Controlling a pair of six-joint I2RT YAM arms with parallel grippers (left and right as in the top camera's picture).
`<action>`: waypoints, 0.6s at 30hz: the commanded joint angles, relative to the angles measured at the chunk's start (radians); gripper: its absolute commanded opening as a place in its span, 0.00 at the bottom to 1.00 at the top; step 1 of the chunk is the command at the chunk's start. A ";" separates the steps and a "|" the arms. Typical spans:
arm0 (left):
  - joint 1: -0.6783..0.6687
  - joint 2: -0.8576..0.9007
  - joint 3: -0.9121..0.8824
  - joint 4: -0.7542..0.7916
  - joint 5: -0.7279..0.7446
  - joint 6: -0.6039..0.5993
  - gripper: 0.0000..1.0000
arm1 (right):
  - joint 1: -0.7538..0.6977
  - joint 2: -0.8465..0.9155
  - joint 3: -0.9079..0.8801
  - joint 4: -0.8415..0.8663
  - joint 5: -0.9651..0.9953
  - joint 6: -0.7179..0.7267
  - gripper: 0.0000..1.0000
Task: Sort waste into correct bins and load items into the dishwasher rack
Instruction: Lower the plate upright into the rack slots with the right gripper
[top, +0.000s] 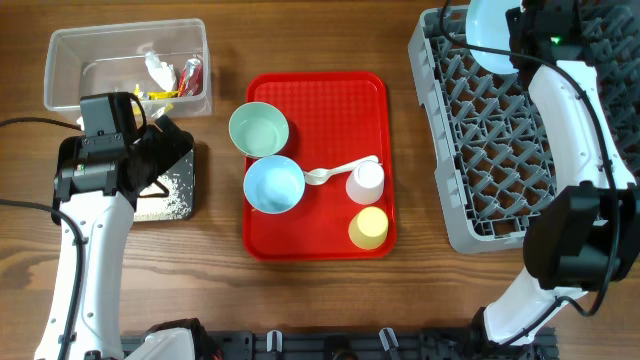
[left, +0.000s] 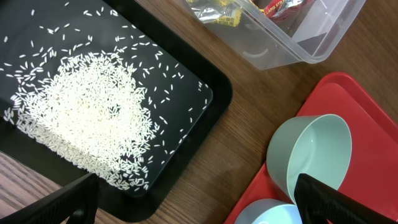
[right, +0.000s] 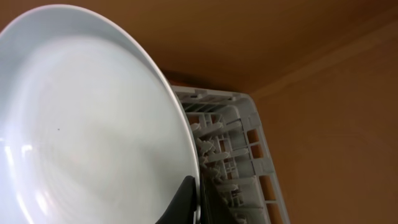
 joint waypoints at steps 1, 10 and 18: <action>0.005 0.005 0.009 0.005 -0.014 -0.009 1.00 | 0.027 0.026 0.014 0.008 0.034 0.024 0.04; 0.005 0.005 0.009 0.005 -0.014 -0.009 1.00 | 0.097 0.076 0.014 0.002 0.088 0.024 0.04; 0.005 0.005 0.009 0.006 -0.014 -0.009 1.00 | 0.140 0.095 0.014 -0.021 0.105 0.053 0.06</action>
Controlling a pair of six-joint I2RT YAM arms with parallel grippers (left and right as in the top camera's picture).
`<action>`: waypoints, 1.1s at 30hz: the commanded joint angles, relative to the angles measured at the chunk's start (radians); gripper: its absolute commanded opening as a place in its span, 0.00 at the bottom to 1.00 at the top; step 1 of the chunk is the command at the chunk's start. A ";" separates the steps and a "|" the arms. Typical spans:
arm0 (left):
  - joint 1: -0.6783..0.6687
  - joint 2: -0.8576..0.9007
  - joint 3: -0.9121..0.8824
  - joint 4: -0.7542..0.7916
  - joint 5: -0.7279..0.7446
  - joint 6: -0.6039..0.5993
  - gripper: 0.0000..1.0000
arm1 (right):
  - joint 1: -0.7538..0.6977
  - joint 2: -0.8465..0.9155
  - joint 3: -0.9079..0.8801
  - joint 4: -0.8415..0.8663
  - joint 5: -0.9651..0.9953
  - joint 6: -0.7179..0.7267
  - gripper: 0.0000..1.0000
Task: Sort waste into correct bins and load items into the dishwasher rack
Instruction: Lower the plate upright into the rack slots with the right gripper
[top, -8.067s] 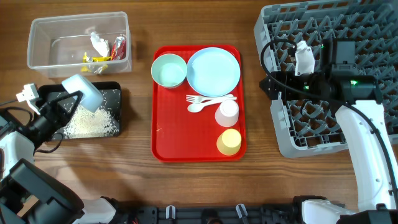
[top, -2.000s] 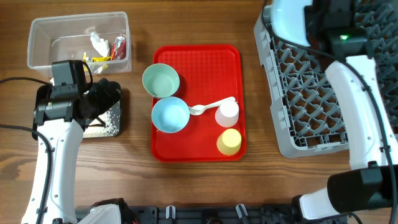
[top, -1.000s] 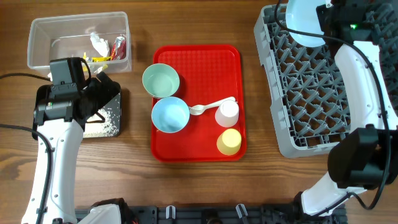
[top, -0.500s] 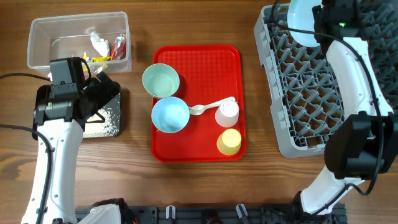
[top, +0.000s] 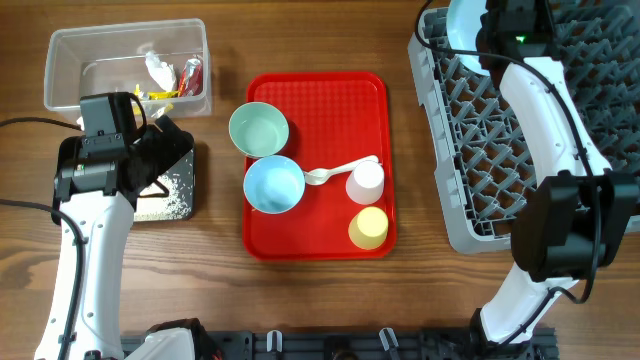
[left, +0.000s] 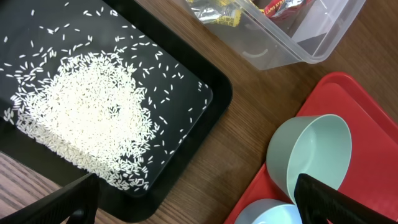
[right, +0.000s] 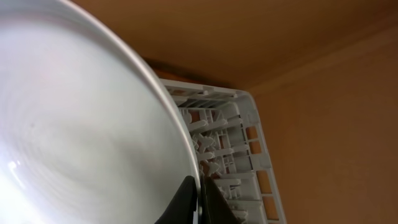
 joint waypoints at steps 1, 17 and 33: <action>0.005 0.005 0.009 0.006 -0.014 -0.009 1.00 | 0.045 0.045 0.007 -0.023 -0.043 0.045 0.06; 0.005 0.005 0.009 0.006 -0.014 -0.009 1.00 | 0.030 0.016 0.009 0.019 0.139 0.131 0.04; 0.005 0.005 0.009 0.006 -0.014 -0.009 1.00 | 0.020 -0.014 0.009 0.041 0.290 0.119 0.04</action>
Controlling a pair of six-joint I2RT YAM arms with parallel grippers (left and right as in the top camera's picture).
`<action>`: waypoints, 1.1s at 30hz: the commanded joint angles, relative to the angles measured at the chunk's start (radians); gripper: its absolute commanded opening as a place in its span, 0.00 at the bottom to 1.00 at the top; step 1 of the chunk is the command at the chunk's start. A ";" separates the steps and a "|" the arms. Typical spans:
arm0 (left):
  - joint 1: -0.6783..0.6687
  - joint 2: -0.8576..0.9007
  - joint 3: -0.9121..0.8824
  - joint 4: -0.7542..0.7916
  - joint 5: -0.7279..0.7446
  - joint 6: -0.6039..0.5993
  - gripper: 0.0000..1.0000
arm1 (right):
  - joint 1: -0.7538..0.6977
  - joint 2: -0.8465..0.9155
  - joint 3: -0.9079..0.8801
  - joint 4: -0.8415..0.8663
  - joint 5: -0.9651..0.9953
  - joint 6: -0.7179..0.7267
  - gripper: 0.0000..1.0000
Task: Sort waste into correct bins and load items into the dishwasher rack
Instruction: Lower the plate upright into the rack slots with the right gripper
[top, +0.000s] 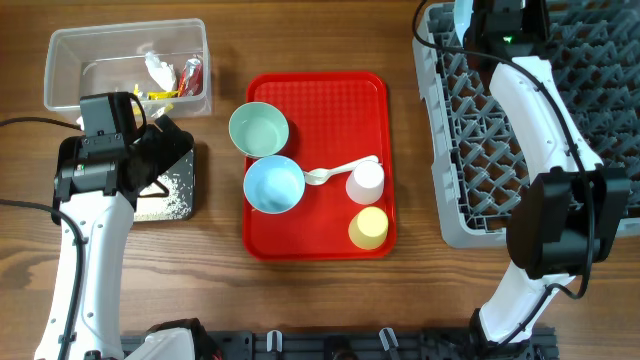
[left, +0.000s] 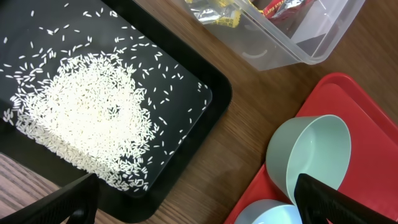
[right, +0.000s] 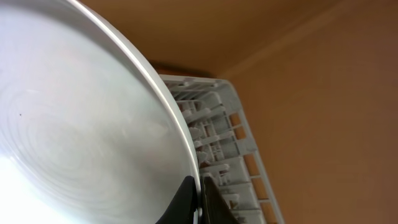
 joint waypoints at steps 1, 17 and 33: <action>0.005 0.005 0.009 0.003 -0.014 -0.009 1.00 | -0.003 -0.031 0.009 0.016 0.099 0.015 0.04; 0.005 0.005 0.009 0.004 -0.014 -0.009 1.00 | 0.005 -0.031 0.008 0.008 0.083 0.027 0.04; 0.005 0.005 0.009 0.004 -0.014 -0.009 1.00 | 0.049 -0.155 0.016 -0.085 -0.089 -0.028 0.04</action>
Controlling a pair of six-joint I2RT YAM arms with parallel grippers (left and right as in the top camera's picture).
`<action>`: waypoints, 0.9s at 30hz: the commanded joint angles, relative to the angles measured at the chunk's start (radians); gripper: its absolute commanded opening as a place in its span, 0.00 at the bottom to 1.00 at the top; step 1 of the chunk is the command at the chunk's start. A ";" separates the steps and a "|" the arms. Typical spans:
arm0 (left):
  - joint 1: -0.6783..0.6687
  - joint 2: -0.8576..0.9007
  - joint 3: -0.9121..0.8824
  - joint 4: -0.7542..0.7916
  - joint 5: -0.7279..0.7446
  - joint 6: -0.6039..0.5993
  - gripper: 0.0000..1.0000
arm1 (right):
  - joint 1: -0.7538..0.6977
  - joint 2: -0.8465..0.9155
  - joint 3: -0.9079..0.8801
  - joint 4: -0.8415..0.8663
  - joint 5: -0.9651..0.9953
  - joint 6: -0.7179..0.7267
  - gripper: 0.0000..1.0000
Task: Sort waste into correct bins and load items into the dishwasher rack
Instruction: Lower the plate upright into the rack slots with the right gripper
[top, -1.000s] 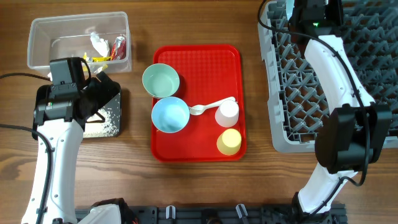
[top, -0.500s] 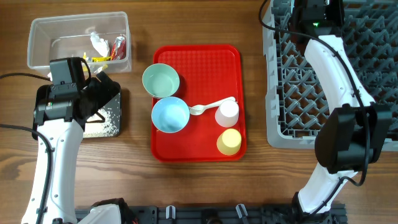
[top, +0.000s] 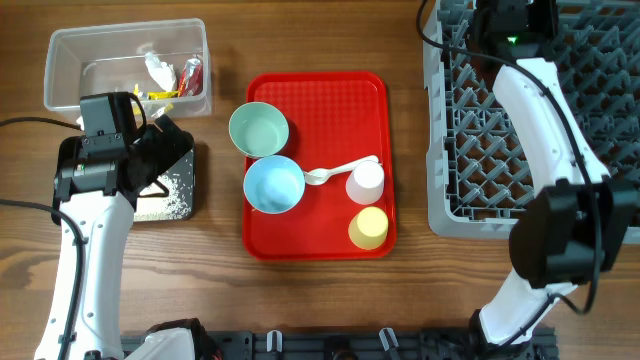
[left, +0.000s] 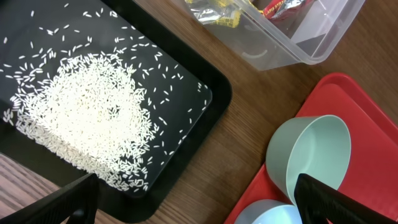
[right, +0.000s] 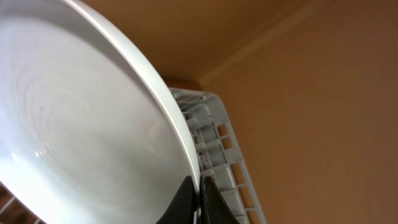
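My right gripper (right: 199, 200) is shut on the rim of a white plate (right: 81, 112), held on edge over the far left corner of the grey dishwasher rack (top: 540, 130). The overhead view shows only that arm's wrist (top: 510, 22); the plate is hidden there. A red tray (top: 330, 100) carries a green bowl (top: 259, 129), a blue bowl (top: 274, 184), a white spoon (top: 340, 170), a white cup (top: 366, 182) and a yellow cup (top: 368, 227). My left gripper (left: 196, 202) hangs open above the edge of a black tray of rice (left: 93, 106).
A clear plastic bin (top: 125, 65) holding wrappers stands at the far left, behind the black tray. The rack fills the right side, right up to the view's top and right edges. Bare wood lies between the red tray and the rack.
The rack now lies squarer to the table, its near left corner shifted left and away. The plate's edge no longer shows at the top of the overhead view. The left arm has not moved.
My right gripper held the white plate over the rack's far part, the plate showing in the overhead view. At each later moment it was farther toward the far left corner, and the rack had turned from skewed to square. The left gripper stayed open over the rice tray.
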 joint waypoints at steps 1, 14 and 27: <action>0.005 0.005 0.009 0.004 -0.014 -0.009 1.00 | 0.035 -0.106 0.016 -0.110 -0.175 -0.005 0.04; 0.005 0.005 0.009 0.003 -0.014 -0.009 1.00 | 0.037 -0.132 0.016 -0.388 -0.224 0.534 0.04; 0.005 0.005 0.009 0.003 -0.014 -0.009 1.00 | -0.023 -0.130 0.016 -0.380 -0.084 0.667 0.04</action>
